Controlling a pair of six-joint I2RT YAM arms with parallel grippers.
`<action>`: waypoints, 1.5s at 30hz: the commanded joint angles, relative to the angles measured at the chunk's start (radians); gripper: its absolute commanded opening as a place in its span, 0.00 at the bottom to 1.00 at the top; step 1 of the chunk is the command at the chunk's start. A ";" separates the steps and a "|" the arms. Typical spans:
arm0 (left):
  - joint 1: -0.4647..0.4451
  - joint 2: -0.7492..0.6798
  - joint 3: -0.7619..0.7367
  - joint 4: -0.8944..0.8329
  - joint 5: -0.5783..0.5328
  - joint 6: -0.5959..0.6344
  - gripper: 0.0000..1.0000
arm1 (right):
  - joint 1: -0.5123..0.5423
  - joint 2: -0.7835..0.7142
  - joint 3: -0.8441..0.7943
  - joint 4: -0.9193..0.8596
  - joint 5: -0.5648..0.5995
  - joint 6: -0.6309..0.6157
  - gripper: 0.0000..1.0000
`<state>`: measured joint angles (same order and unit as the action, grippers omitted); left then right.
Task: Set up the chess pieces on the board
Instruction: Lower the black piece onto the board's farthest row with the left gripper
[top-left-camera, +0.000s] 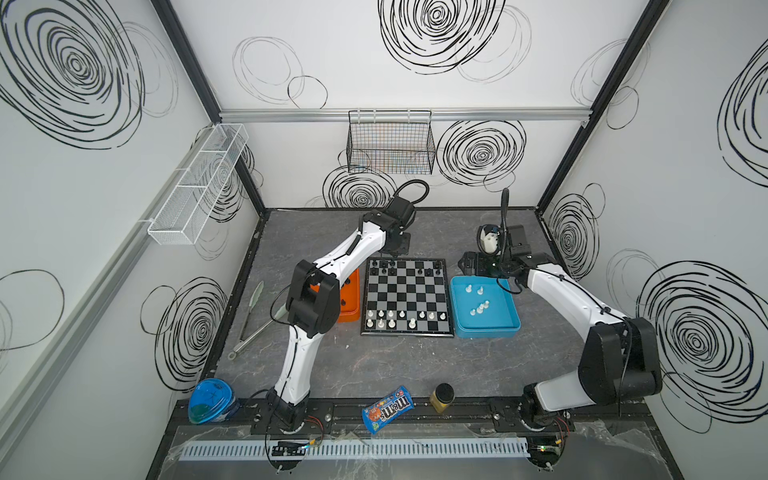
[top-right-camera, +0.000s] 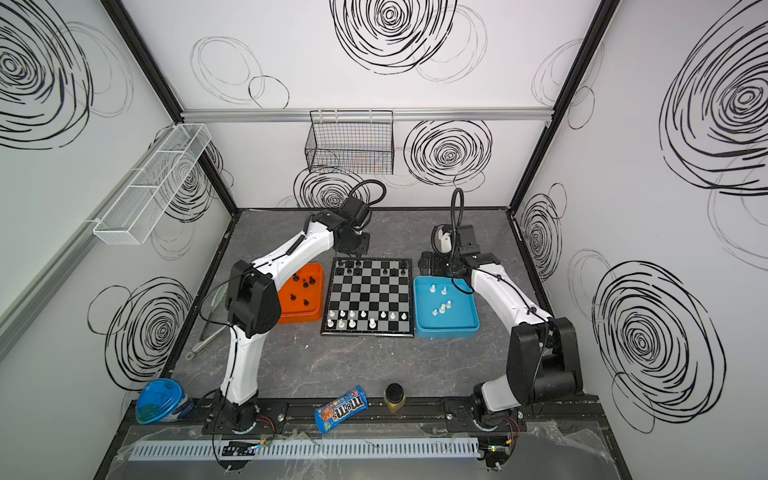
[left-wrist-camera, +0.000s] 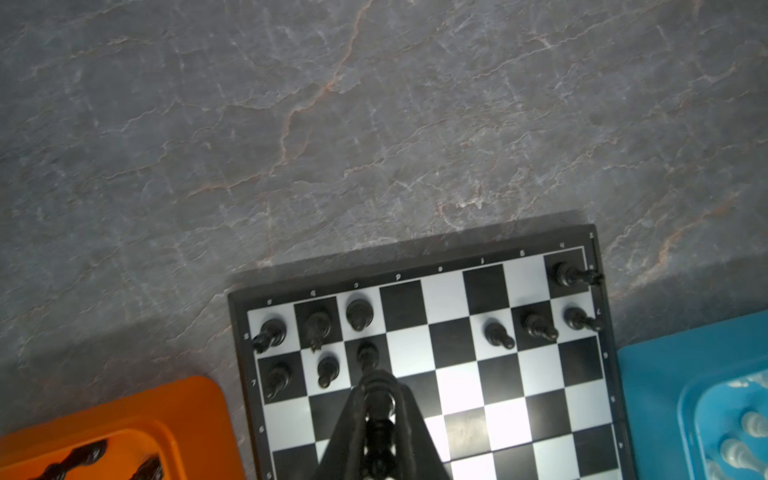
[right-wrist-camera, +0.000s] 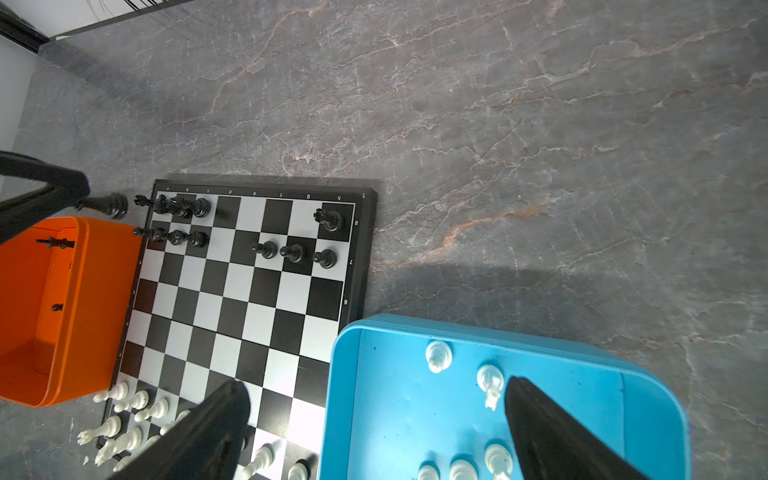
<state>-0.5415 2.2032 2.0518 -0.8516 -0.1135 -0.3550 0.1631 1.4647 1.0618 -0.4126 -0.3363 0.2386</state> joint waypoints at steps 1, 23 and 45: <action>-0.008 0.053 0.077 -0.024 0.004 0.016 0.18 | -0.010 0.003 0.014 -0.034 0.017 -0.013 1.00; -0.023 0.204 0.128 -0.003 0.025 0.024 0.18 | -0.045 0.057 0.017 -0.034 0.000 -0.030 1.00; -0.018 0.240 0.136 0.019 0.011 0.022 0.19 | -0.054 0.068 0.012 -0.034 -0.006 -0.038 1.00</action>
<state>-0.5575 2.4161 2.1563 -0.8356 -0.0952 -0.3363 0.1143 1.5265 1.0618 -0.4221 -0.3378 0.2165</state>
